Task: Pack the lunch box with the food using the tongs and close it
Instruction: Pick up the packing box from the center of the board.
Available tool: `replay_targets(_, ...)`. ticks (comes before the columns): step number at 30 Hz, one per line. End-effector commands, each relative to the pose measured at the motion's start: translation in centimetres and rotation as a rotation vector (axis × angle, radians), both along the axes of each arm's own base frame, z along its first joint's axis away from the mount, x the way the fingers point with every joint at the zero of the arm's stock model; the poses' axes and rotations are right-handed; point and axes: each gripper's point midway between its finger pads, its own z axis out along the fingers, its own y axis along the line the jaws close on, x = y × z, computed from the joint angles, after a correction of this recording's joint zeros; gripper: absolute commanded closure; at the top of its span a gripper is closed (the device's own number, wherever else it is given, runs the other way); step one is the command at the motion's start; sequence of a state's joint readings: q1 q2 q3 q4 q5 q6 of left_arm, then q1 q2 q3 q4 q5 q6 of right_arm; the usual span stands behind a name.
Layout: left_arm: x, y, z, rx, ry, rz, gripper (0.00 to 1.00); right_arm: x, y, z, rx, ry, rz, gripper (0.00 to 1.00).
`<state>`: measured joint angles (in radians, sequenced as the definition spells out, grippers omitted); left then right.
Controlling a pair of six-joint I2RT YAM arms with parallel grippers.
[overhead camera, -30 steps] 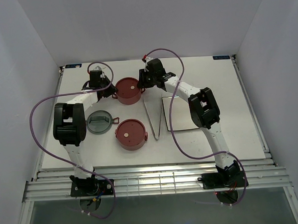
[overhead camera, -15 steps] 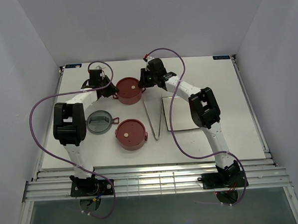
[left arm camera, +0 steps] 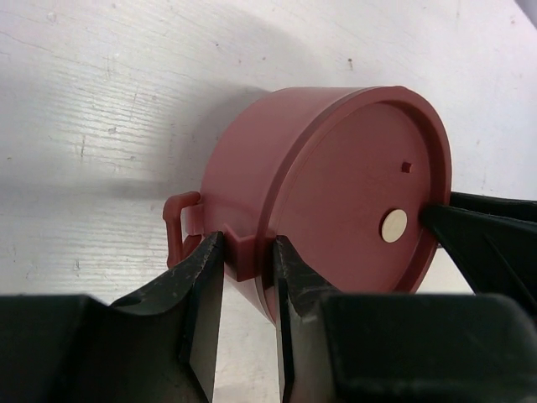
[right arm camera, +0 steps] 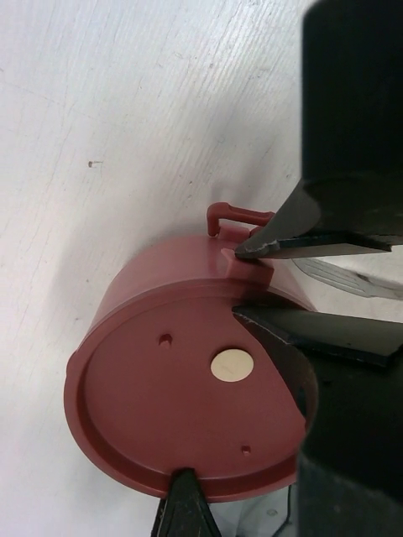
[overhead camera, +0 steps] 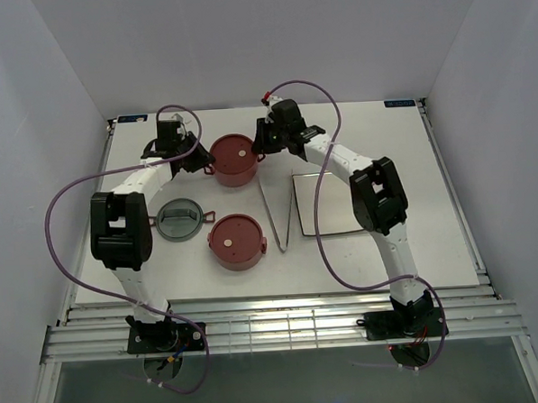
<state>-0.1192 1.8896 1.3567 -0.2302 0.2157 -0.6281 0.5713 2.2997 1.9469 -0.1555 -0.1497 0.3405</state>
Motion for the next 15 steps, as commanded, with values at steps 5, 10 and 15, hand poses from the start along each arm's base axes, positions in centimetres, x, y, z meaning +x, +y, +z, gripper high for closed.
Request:
replay_targets(5,0.1,-2.1,10.5,-0.123,-0.234,-0.053,1.0,-5.0,3.5,8.3,0.134,-0.081,0.174,0.92)
replay_targets(10,-0.7,-2.2,11.3,-0.136,-0.228,-0.057,1.0,-6.7,3.2,9.1,0.133,-0.056,0.177,0.92)
replay_targets(15,-2.0,-2.3,12.5,-0.147,-0.22,-0.068,1.0,-9.0,2.7,10.3,0.128,-0.035,0.157,0.92)
